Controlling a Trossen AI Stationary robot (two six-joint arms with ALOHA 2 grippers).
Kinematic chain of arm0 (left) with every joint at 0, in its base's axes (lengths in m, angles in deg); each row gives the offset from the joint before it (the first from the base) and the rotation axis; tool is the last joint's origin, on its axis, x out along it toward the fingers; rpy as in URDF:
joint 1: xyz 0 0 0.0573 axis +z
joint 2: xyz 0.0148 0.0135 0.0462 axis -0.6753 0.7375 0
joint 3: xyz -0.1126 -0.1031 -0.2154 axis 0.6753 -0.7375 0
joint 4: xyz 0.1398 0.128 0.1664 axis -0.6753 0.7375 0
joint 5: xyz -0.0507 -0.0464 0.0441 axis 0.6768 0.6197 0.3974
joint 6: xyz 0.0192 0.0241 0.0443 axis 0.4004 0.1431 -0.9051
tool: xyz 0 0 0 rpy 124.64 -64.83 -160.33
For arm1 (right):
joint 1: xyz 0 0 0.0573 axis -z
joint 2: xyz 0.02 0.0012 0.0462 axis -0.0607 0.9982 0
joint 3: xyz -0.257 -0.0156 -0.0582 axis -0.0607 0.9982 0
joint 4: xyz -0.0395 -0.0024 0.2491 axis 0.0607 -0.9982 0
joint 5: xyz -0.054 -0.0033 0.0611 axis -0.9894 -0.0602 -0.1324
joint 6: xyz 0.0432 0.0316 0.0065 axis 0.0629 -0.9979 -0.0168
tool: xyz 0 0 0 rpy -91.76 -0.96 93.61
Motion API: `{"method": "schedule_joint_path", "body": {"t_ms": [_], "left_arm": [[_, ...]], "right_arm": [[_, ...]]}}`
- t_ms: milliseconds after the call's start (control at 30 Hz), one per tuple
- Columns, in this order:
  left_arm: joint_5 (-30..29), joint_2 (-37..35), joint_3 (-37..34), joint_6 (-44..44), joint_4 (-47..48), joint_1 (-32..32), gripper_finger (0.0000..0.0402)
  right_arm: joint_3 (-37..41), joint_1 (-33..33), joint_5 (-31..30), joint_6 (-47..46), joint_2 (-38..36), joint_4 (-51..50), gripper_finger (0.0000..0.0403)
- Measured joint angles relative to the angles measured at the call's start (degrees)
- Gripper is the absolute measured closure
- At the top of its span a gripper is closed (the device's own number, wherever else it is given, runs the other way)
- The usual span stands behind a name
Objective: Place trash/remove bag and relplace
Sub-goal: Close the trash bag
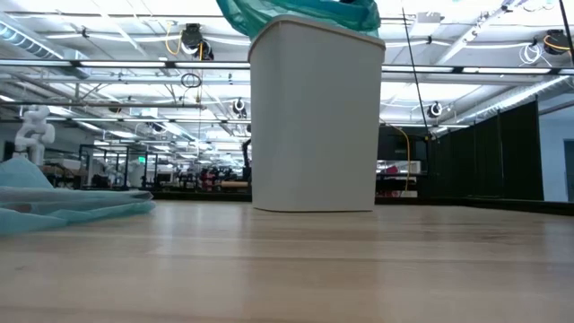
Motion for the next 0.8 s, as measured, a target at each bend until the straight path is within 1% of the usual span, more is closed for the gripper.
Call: {"method": "schedule_joint_path", "body": {"t_ms": [100,167,267,333,500,600,667,800], "left_arm": [[0.0,0.0,0.0,0.0,-0.9,0.7,0.0384],[0.0,0.0,0.0,-0.1,-1.0,1.1,0.0395],[0.1,-0.3,0.0,-0.9,-2.0,1.3,0.0399],[0.1,-0.6,0.0,-2.6,-3.5,1.3,0.04],[0.0,-2.1,0.1,-6.4,-7.8,1.3,0.04],[0.4,-3.3,0.1,-5.9,-8.2,1.3,0.0401],[2.5,-3.6,0.1,-3.3,-7.2,1.3,0.0401],[9.7,-3.2,0.1,0.5,-1.7,0.1,0.0399]], "right_arm": [[0.0,0.0,0.0,0.0,0.0,0.1,0.0403],[0.0,0.0,0.0,0.0,0.0,0.1,0.0403],[0.0,0.0,-0.5,0.4,0.0,0.7,0.0395],[0.0,0.0,-0.9,1.2,0.0,1.9,0.0382],[0.0,0.0,-0.9,3.1,-0.4,6.4,0.0332],[0.0,0.0,-0.9,3.8,-0.5,8.8,0.03],[0.0,0.0,-0.9,4.1,-0.6,9.2,0.028],[0.0,0.0,-0.8,4.3,-0.7,8.5,0.0247]]}}
